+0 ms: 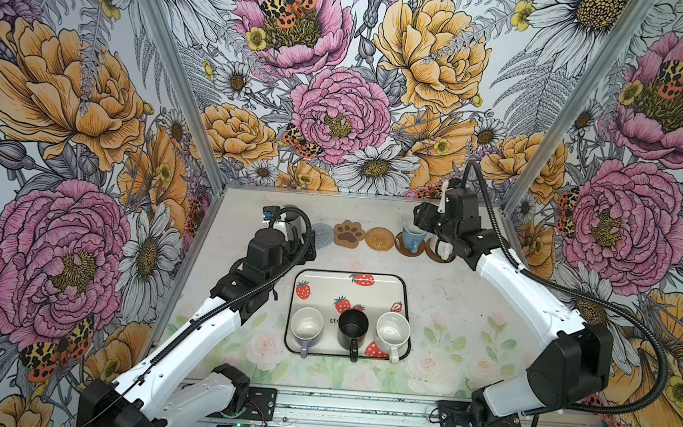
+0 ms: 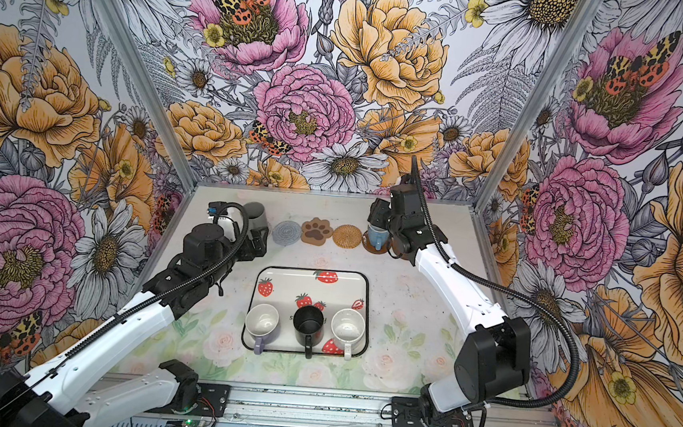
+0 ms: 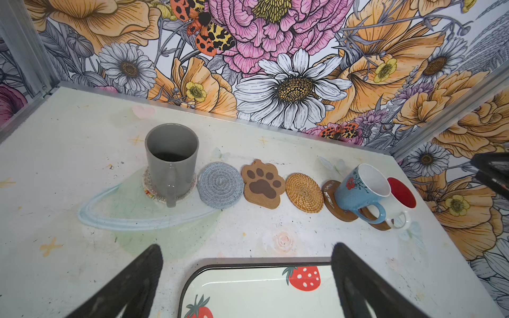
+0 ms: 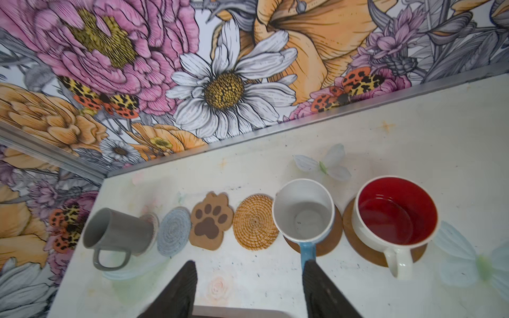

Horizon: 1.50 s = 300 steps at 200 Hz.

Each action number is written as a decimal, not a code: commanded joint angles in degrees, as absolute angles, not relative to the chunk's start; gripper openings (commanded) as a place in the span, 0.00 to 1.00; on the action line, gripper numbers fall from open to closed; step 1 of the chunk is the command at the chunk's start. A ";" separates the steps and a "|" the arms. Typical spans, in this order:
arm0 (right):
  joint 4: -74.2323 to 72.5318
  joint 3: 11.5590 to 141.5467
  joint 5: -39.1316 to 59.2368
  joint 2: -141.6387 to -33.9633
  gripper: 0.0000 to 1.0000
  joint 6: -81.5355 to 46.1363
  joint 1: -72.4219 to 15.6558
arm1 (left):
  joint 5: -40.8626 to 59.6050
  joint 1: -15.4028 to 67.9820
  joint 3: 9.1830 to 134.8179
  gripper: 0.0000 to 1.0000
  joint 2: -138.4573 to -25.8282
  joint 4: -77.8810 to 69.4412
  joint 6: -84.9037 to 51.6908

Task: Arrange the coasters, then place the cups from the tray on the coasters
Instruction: 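Open and raise the right gripper away from the blue-handled mug, then move the left gripper over the purple-handled white mug on the tray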

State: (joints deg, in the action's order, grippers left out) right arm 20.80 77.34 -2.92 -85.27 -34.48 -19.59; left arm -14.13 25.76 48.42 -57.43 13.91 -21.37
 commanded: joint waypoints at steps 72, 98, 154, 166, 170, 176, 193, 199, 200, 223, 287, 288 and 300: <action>-10.23 57.39 6.47 -78.61 0.64 -43.84 -21.18 | -14.88 32.26 56.61 0.94 -57.40 22.09 -22.87; -11.96 57.02 6.96 -79.25 0.64 -43.43 -21.18 | -14.90 33.80 58.12 0.94 -56.59 26.93 -22.52; -15.82 55.06 6.99 -79.28 0.64 -41.87 -21.18 | -12.39 34.51 58.86 0.94 -53.33 40.20 -22.08; -16.09 54.92 6.86 -79.28 0.64 -41.38 -21.18 | -10.18 34.98 59.13 0.93 -52.98 43.86 -22.33; -16.21 54.84 6.84 -79.28 0.64 -41.32 -21.18 | -9.90 35.18 59.30 0.93 -52.90 45.12 -22.40; -16.41 54.70 6.65 -79.28 0.64 -41.19 -21.18 | -9.81 35.82 59.61 0.92 -52.91 47.23 -22.88; -16.78 54.61 6.18 -79.67 0.64 -40.96 -21.19 | -10.29 37.11 60.84 0.90 -52.83 53.65 -25.10; -16.87 54.67 6.20 -79.92 0.64 -40.99 -21.18 | -10.12 37.89 60.99 0.89 -52.70 55.56 -25.66; -16.87 54.67 6.22 -79.95 0.64 -41.02 -21.18 | -10.02 38.02 61.00 0.89 -52.68 55.90 -25.80; -16.80 55.19 6.37 -81.09 0.64 -41.00 -21.10 | -9.88 41.28 60.45 0.87 -51.75 61.86 -28.77; -16.52 57.21 8.17 -84.49 0.64 -42.09 -21.12 | -7.41 48.90 52.69 0.80 -48.65 66.80 -38.85; -16.52 57.21 8.17 -84.52 0.64 -42.10 -21.11 | -7.40 49.02 52.54 0.80 -48.63 66.84 -38.98; -16.61 57.44 8.40 -85.11 0.64 -42.45 -21.10 | -7.21 50.56 50.86 0.79 -48.35 66.87 -40.84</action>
State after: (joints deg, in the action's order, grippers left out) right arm -15.53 55.29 7.31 -83.74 -42.15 -20.82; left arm -9.15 48.12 53.82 -49.34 64.62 -35.03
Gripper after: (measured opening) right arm 0.639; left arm 0.796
